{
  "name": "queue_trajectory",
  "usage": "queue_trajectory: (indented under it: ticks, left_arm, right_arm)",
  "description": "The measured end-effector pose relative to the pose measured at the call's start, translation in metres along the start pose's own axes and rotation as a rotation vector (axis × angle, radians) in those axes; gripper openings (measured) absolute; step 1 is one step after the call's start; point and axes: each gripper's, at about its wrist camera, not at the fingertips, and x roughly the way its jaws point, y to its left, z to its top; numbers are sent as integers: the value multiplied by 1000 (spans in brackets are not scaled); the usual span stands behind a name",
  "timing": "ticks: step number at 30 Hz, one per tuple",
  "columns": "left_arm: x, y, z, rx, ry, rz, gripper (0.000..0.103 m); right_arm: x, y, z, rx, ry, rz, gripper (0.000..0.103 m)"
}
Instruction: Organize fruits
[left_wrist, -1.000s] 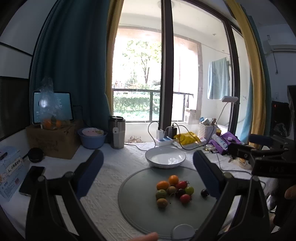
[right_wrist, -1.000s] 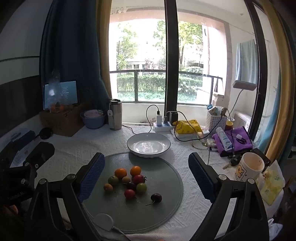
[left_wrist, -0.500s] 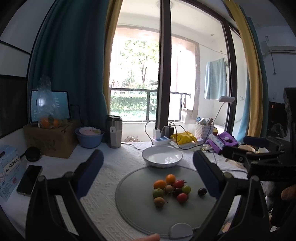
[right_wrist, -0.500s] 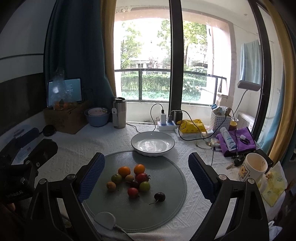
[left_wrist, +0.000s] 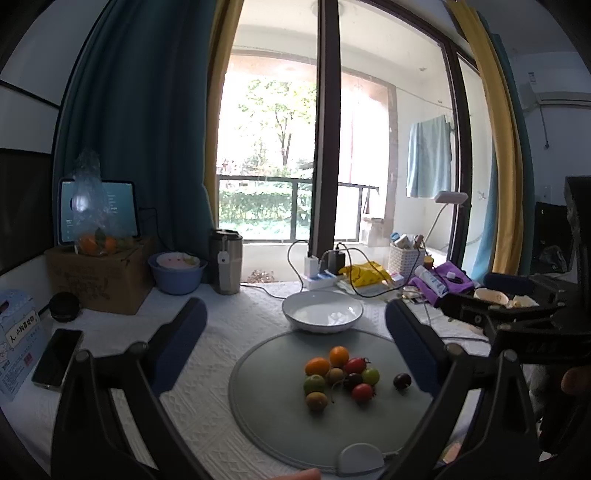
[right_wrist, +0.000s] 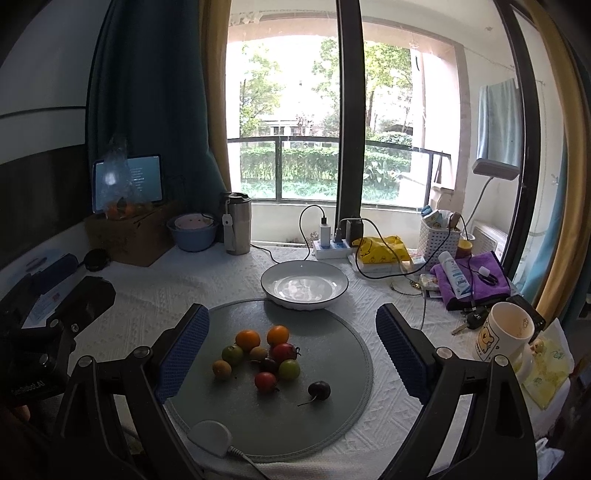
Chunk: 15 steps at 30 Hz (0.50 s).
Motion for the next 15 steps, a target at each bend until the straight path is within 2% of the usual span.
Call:
queue_trajectory:
  ticks: [15]
  left_arm:
    - [-1,0,1,2,-6,-14,98]
  right_arm:
    - [0,0,0,0,1,-1,94]
